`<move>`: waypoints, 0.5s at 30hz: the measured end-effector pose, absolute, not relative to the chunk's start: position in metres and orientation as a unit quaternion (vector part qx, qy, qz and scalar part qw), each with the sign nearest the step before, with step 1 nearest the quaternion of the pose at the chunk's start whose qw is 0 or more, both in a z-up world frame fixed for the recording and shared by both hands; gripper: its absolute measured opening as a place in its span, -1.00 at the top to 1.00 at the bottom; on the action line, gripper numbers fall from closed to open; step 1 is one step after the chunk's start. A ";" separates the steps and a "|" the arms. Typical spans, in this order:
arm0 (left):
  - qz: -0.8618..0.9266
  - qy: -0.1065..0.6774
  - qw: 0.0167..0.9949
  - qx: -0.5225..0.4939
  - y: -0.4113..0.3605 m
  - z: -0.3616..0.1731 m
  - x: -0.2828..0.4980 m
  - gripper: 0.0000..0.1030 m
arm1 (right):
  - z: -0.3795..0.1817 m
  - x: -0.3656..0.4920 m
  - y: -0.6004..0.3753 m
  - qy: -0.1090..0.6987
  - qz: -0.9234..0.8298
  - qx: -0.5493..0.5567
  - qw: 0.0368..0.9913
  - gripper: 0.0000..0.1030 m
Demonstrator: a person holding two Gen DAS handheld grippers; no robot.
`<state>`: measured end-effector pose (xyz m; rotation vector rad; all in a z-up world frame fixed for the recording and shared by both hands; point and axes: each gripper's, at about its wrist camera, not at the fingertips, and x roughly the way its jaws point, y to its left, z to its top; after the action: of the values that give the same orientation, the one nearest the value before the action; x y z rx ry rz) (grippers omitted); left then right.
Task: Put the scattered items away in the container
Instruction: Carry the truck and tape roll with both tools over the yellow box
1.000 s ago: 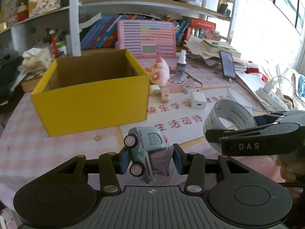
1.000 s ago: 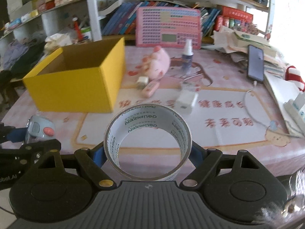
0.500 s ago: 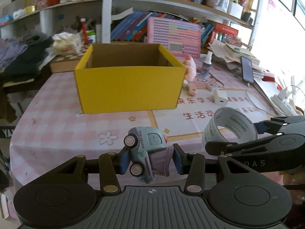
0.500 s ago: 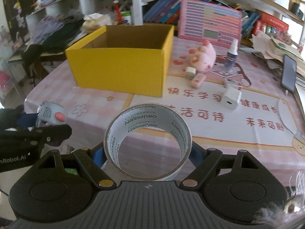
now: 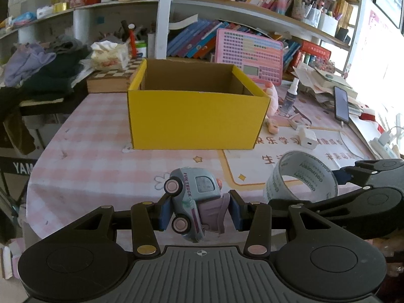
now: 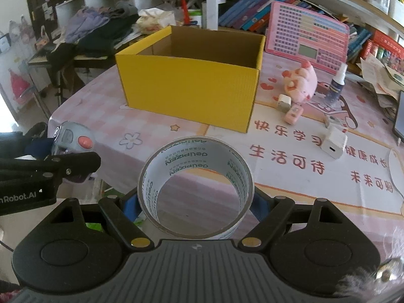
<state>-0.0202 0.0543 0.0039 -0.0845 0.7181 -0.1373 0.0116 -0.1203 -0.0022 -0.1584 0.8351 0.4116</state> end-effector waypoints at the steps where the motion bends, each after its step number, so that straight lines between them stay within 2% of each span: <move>1: -0.066 0.349 0.934 -0.041 0.055 0.005 -0.020 0.14 | -0.002 0.012 -0.119 0.401 0.200 -0.078 0.890 -0.61; 15: -0.047 0.330 0.942 -0.043 0.073 0.013 -0.013 0.14 | 0.006 0.023 -0.097 0.380 0.227 -0.095 0.892 -0.61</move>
<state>-0.0134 0.0733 0.0127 -0.0874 0.6732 -0.0952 0.0230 -0.0974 0.0061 -0.1976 0.7897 0.4703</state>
